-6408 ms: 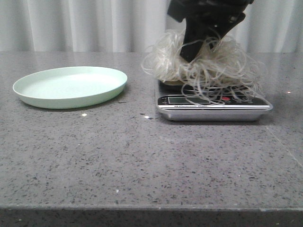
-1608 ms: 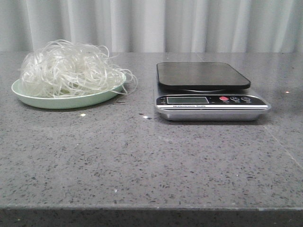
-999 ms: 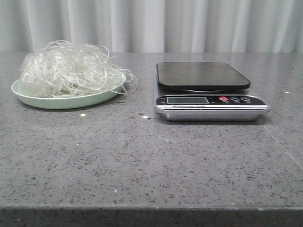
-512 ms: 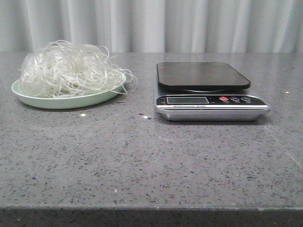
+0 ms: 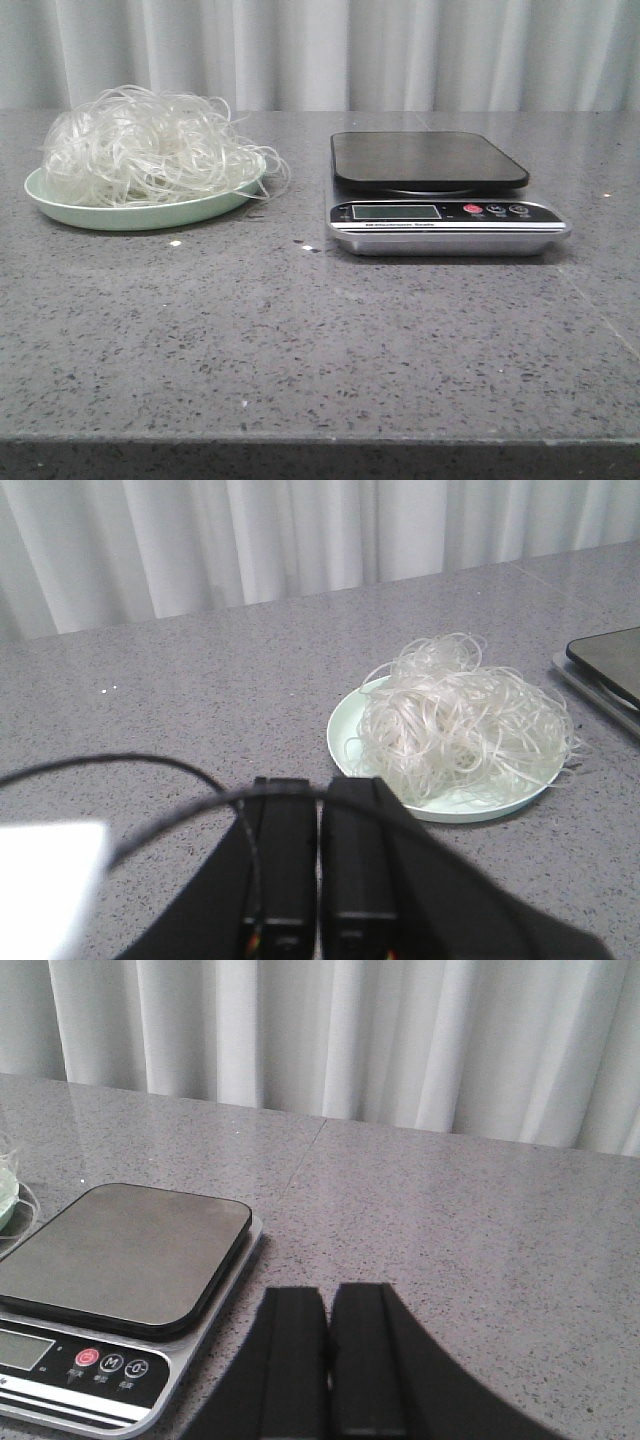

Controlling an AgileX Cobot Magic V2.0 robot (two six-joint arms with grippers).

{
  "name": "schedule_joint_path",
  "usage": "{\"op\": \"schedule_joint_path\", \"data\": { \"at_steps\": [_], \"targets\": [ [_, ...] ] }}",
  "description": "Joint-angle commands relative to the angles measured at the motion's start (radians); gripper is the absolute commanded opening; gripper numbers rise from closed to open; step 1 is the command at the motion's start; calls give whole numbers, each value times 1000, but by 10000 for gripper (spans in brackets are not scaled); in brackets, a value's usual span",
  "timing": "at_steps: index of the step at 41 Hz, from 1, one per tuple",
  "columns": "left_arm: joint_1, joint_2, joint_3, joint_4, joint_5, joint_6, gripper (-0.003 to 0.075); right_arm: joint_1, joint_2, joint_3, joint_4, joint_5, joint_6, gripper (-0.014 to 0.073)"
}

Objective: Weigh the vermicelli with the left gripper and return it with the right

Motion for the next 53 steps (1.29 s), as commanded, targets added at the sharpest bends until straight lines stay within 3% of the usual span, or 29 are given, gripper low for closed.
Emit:
{"op": "schedule_joint_path", "data": {
  "at_steps": [1, 6, 12, 17, 22, 32, 39, 53],
  "targets": [
    [2, 9, -25, 2, -73, -10, 137, -6, 3, -28, 5, -91, 0, 151],
    [19, 7, -25, -17, -79, 14, 137, -6, 3, -28, 5, -91, 0, 151],
    [159, 3, -13, -123, -90, 90, 137, -6, 3, -28, 5, -91, 0, 151],
    [300, -37, 68, -244, -202, 203, 137, -6, 3, -28, 5, -91, 0, 151],
    [375, -113, 189, -268, -322, 212, 137, -6, 3, -28, 5, -90, 0, 151],
    [374, -225, 421, -264, -406, 212, 137, -6, 3, -28, 5, -90, 0, 151],
    [316, -234, 532, -227, -521, 212, 137, -6, 3, -28, 5, -90, 0, 151],
    [259, -238, 533, -222, -517, 208, 137, -6, 3, -28, 5, -90, 0, 151]
  ]
}}
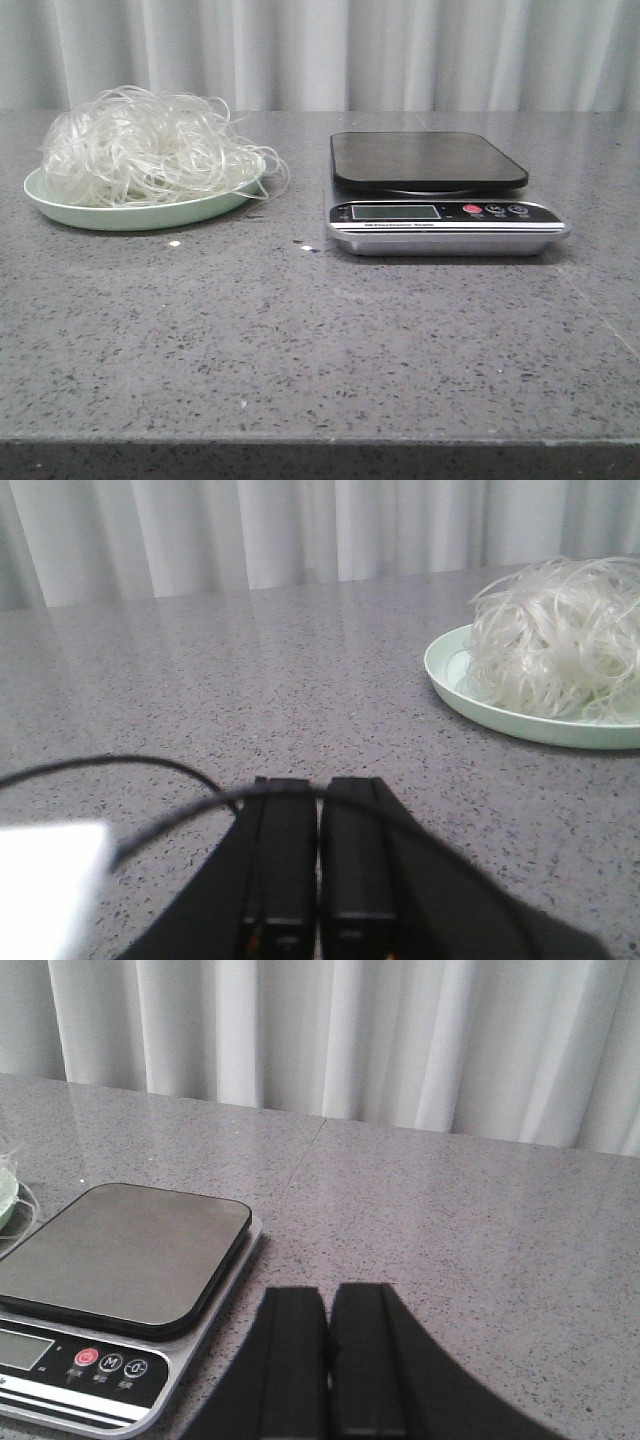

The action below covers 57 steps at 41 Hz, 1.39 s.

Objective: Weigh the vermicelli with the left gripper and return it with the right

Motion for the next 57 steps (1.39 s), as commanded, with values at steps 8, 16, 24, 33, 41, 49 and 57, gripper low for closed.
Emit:
{"op": "schedule_joint_path", "data": {
  "at_steps": [8, 16, 24, 33, 41, 49, 57],
  "targets": [
    [-7, -16, 8, -2, -100, -3, 137, -6, 3, -28, 5, -90, 0, 151],
    [-7, -55, 8, -44, -98, -3, 137, -6, 3, -28, 5, -90, 0, 151],
    [6, -55, 8, -74, -96, -44, 137, -6, 3, -28, 5, -89, 0, 151],
    [43, -55, 8, -58, -96, -77, 137, -6, 3, -28, 5, -89, 0, 151],
    [43, -55, 8, -58, -96, -77, 137, -6, 3, -28, 5, -89, 0, 151],
    [43, -55, 8, -58, -98, -77, 137, -6, 3, -28, 5, -89, 0, 151],
    [43, -55, 8, -58, -98, -77, 137, -6, 3, -28, 5, -89, 0, 151]
  ]
}}
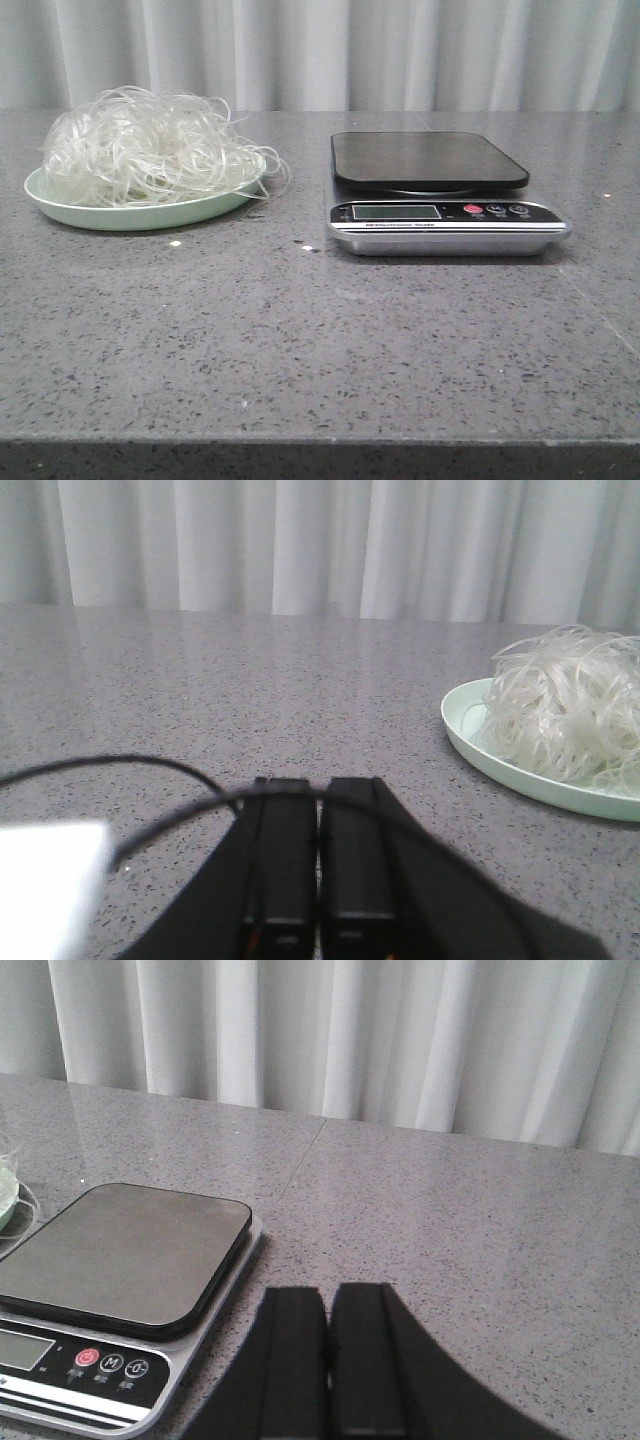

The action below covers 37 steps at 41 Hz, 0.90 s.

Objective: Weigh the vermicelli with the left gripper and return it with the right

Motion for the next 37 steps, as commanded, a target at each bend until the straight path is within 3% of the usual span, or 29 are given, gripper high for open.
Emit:
{"op": "schedule_joint_path", "data": {
  "at_steps": [1, 31, 37],
  "targets": [
    [1, -22, 8, -1, -77, -13, 137, -6, 3, -28, 5, -88, 0, 151],
    [1, -22, 8, -1, -77, -13, 137, -6, 3, -28, 8, -93, 0, 151],
    [1, -22, 8, -1, -77, -13, 137, -58, 2, -28, 10, -53, 0, 151]
  ]
}}
